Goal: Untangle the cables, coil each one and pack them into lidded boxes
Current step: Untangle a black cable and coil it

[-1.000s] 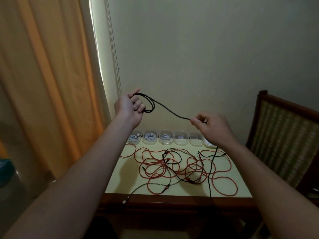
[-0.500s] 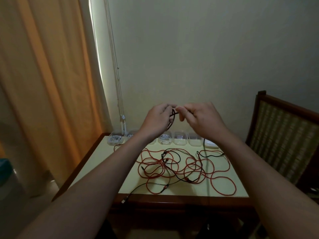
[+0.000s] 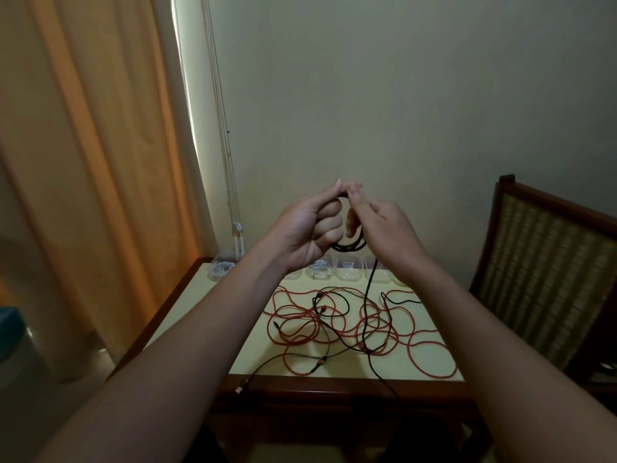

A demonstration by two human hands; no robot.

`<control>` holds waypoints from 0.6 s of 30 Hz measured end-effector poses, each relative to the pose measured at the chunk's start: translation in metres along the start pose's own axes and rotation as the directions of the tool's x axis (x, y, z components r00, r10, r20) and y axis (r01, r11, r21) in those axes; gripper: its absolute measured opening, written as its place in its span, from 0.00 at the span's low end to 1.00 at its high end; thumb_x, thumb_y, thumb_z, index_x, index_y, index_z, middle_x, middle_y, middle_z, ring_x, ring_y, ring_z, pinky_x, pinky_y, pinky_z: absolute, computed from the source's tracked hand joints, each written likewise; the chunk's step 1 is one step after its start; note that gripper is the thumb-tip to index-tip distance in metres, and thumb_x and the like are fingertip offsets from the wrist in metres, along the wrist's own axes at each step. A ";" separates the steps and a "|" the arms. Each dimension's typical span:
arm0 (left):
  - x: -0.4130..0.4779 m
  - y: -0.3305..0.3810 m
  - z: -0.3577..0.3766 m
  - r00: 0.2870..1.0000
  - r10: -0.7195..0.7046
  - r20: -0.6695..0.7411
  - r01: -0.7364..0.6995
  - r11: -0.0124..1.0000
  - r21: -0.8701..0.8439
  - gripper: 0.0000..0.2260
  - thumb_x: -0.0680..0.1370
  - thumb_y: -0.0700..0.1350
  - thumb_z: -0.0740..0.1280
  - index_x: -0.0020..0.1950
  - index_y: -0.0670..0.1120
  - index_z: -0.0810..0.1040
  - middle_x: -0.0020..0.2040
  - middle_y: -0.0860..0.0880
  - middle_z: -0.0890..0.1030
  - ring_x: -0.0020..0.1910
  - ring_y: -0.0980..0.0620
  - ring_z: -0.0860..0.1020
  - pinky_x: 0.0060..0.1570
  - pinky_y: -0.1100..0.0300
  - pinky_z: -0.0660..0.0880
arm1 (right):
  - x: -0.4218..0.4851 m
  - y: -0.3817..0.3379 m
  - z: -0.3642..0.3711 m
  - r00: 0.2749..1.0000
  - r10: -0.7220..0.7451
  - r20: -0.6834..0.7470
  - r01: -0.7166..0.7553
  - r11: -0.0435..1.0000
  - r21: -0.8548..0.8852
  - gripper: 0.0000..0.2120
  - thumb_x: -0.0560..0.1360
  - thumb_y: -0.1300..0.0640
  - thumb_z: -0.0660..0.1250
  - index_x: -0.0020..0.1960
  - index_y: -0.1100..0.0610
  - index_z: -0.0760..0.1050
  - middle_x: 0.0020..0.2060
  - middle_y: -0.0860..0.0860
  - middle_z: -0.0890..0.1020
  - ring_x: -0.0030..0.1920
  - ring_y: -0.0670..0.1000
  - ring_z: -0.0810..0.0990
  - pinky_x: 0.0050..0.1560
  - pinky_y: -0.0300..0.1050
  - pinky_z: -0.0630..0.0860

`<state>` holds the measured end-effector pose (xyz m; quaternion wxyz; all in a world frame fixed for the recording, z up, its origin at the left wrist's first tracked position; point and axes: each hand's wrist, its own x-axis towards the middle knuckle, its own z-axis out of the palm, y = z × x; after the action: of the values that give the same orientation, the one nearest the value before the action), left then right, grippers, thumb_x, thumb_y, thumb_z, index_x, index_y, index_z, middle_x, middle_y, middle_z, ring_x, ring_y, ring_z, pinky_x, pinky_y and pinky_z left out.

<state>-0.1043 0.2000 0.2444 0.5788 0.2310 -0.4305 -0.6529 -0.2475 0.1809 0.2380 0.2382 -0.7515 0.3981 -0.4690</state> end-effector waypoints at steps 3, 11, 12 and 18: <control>-0.001 0.001 -0.002 1.000 -0.006 0.004 0.006 1.000 -0.002 0.11 0.85 0.44 0.56 0.58 0.42 0.77 0.25 0.54 0.62 0.19 0.59 0.59 0.23 0.65 0.54 | 0.002 -0.004 0.004 0.998 0.058 0.024 -0.061 0.991 0.117 0.28 0.83 0.37 0.54 0.30 0.45 0.76 0.27 0.46 0.68 0.25 0.42 0.63 0.26 0.36 0.60; -0.010 0.009 -0.014 0.998 0.034 -0.051 -0.009 0.908 0.419 0.15 0.84 0.39 0.59 0.68 0.36 0.74 0.38 0.49 0.78 0.35 0.51 0.77 0.41 0.60 0.78 | 0.001 0.004 0.003 0.996 0.081 0.041 -0.084 0.994 0.077 0.23 0.84 0.39 0.53 0.38 0.53 0.69 0.31 0.48 0.69 0.30 0.45 0.65 0.36 0.46 0.62; -0.010 0.007 -0.013 0.998 0.043 -0.056 -0.015 0.906 0.424 0.14 0.84 0.40 0.58 0.67 0.36 0.75 0.36 0.49 0.75 0.33 0.51 0.75 0.39 0.59 0.77 | 0.001 0.005 0.005 0.996 0.083 0.041 -0.086 0.993 0.080 0.23 0.84 0.38 0.53 0.39 0.53 0.69 0.31 0.48 0.69 0.30 0.46 0.65 0.36 0.46 0.62; -0.007 -0.005 -0.004 0.991 0.117 -0.056 -0.077 0.877 0.474 0.10 0.83 0.48 0.64 0.59 0.43 0.78 0.31 0.53 0.61 0.27 0.57 0.59 0.27 0.64 0.61 | 0.007 0.005 0.010 0.994 0.086 0.064 -0.096 0.980 0.175 0.23 0.83 0.38 0.55 0.35 0.50 0.66 0.27 0.43 0.67 0.28 0.44 0.62 0.33 0.45 0.59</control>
<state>-0.1022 0.2057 0.2365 0.5549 0.3696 -0.5626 -0.4888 -0.2387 0.1720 0.2334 0.3368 -0.7211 0.3818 -0.4699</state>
